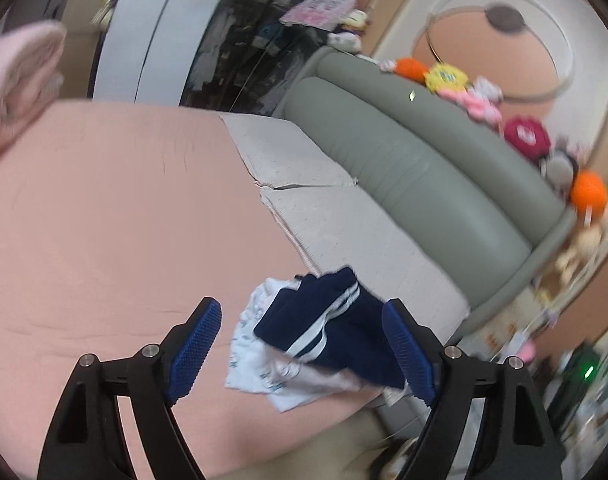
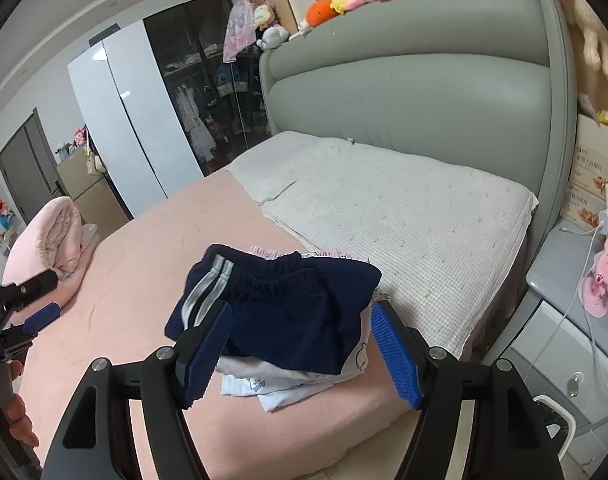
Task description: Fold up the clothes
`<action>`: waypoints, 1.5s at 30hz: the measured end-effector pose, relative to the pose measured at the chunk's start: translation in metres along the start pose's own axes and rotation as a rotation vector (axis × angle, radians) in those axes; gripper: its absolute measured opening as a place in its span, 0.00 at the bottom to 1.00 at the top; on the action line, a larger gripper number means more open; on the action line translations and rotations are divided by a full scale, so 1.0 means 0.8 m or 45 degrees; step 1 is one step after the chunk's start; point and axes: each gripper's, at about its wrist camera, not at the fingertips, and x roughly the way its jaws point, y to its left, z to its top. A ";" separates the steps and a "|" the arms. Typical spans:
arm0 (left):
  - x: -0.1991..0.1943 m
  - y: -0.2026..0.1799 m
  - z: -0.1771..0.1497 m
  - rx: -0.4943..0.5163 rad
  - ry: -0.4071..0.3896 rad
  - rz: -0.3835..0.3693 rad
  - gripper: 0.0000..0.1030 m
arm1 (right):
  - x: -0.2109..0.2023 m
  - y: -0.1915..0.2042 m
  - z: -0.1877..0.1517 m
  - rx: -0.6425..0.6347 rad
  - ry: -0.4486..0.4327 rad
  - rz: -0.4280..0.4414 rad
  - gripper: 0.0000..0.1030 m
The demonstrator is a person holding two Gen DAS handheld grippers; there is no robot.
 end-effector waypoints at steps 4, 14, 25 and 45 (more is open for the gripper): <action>-0.011 -0.023 -0.029 0.146 0.005 0.049 0.80 | -0.018 0.011 -0.005 -0.038 0.005 0.003 0.76; -0.030 -0.042 -0.080 0.285 -0.032 0.053 0.81 | -0.048 0.026 -0.047 -0.143 0.041 -0.034 0.76; -0.068 -0.010 -0.107 0.143 -0.152 0.125 0.90 | -0.072 0.038 -0.089 -0.229 0.041 -0.101 0.76; -0.071 -0.006 -0.165 0.196 -0.148 0.379 0.91 | -0.086 0.093 -0.160 -0.179 -0.110 -0.024 0.76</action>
